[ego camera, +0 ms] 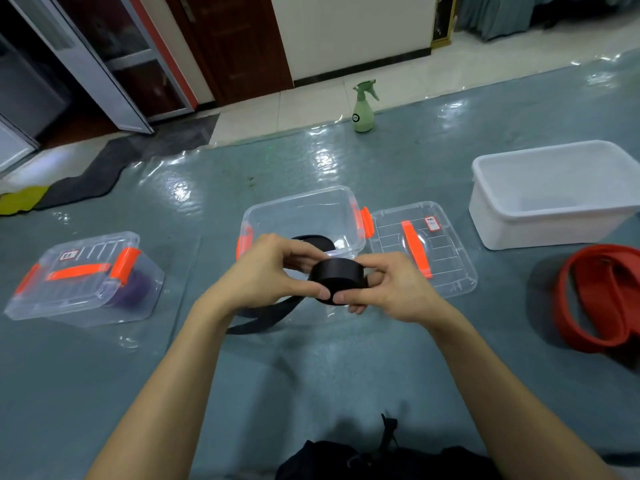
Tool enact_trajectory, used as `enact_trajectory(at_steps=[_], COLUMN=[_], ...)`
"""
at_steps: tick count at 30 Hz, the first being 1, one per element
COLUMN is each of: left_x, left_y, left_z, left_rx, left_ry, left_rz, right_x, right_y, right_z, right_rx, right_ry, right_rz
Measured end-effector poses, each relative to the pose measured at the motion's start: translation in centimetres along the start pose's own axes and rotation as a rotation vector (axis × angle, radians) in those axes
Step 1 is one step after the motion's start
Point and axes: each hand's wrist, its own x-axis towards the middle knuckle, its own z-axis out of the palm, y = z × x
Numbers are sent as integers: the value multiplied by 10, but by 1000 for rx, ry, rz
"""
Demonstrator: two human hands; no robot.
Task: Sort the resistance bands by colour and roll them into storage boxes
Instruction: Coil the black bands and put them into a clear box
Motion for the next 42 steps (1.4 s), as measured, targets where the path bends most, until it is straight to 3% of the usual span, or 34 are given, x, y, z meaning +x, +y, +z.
enact_trajectory(at_steps=[4, 11, 15, 18, 20, 23, 30, 32, 39, 42], left_x=[4, 2, 3, 4, 7, 12, 16, 18, 12, 14], left_y=[8, 19, 10, 3, 5, 16, 28, 29, -4, -9], left_z=[-5, -15, -13, -7, -7, -2, 9, 12, -5, -3], left_rx=[-22, 323, 121, 152, 250, 581, 792, 852, 360, 427], left_ry=[75, 70, 22, 32, 23, -41, -76, -72, -56, 50], left_rz=[37, 8, -31, -35, -49, -66, -82, -57, -124, -68], right_x=[4, 8, 10, 10, 13, 19, 18, 18, 11, 14], right_y=[-6, -11, -9, -5, -6, -13, -9, -10, -4, -2], right_z=[-6, -5, -1, 1, 2, 3, 17, 16, -8, -7], right_rx=[62, 13, 71, 78, -135, -551, -867, -823, -383, -492], right_ry=[-47, -94, -48, -48, -43, -21, -57, -62, 91, 71], right_rz=[8, 12, -28, -23, -38, -39, -197, -198, -165, -135])
